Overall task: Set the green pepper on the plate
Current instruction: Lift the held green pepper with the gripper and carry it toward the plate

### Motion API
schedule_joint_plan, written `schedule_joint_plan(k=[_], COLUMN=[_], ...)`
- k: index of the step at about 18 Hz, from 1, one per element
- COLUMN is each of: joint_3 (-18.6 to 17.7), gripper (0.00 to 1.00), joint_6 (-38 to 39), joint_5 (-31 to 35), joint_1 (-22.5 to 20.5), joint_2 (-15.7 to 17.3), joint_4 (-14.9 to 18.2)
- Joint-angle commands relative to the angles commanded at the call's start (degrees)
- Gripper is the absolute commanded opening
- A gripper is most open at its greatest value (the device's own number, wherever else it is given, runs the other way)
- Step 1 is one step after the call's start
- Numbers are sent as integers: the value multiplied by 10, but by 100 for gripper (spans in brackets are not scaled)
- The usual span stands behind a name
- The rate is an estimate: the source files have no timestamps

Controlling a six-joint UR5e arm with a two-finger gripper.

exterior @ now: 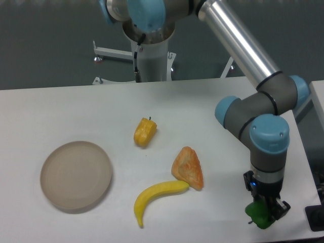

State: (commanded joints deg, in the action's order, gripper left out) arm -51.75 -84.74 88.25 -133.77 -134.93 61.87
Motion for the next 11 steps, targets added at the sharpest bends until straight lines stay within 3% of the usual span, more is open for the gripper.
schedule_joint_plan(k=[3, 8, 11], joint_3=[-61, -144, -199], gripper=[33, 33, 33], joint_6=[39, 139, 225], joint_5=[-3, -33, -61], joint_1=[11, 41, 72], joint_2=[55, 146, 193], joint_4=[1, 72, 75])
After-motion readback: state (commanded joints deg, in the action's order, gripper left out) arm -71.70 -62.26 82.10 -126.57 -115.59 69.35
